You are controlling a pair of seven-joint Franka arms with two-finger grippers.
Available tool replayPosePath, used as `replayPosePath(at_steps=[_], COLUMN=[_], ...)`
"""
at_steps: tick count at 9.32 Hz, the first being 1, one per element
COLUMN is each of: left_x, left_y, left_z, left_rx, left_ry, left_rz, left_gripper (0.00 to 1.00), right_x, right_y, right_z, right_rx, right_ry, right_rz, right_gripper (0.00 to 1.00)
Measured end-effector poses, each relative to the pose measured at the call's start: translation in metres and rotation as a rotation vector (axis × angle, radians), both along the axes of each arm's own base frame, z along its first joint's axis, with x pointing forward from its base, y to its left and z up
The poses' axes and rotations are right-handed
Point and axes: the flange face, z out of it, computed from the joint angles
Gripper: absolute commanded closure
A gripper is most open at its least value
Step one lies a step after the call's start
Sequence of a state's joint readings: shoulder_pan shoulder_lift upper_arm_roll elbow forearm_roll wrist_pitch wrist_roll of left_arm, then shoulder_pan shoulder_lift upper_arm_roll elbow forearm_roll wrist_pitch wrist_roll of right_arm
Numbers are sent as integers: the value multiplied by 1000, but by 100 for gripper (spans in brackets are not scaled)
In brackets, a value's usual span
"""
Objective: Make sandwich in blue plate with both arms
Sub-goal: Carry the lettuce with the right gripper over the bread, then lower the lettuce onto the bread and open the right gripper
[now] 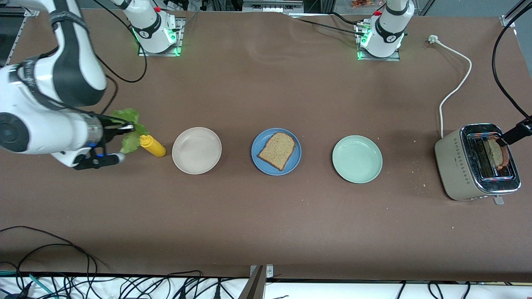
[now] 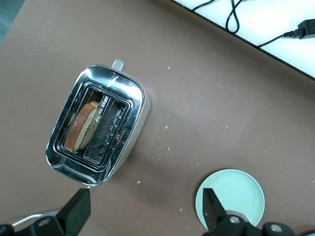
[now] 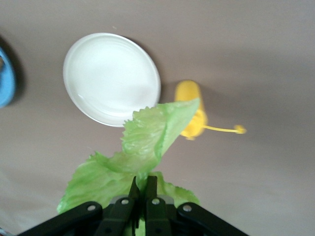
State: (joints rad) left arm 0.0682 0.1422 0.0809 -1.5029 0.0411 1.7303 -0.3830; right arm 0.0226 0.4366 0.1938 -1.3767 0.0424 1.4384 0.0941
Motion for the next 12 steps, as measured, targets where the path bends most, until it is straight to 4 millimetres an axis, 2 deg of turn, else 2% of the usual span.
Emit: replayPosePath(at_steps=[2,3,6,8,9,10,12], left_x=[1,3,4,0,0,0,4], left_y=[-3,-3,6,4,1,-5,-11], left_z=[-2,-6,-9,-11,-13,-14,-24], left_rx=[-1,-1,5,2,0,-8,-21], left_ry=[4,10,20,56,71,75,93], left_rz=[-5,-5,-80,-147,-172,-181,-192], left_gripper=[0,0,0,0,0,0,0], right_x=[-5,-6,-21,-51,-68,-78,-92], right_y=[74,116,241,313,342,362,384], right_z=[-3,-16,-85,-124,-138,-149,-178], right_rx=[-5,-10,-21,-22,-19,-6,-31], right_ry=[-52,-91,-163,-177,-182,-191,-263], right_rz=[-112,-169,-412,-538,-574,-614,-597], right_gripper=[100,100,100,100,100,100,100])
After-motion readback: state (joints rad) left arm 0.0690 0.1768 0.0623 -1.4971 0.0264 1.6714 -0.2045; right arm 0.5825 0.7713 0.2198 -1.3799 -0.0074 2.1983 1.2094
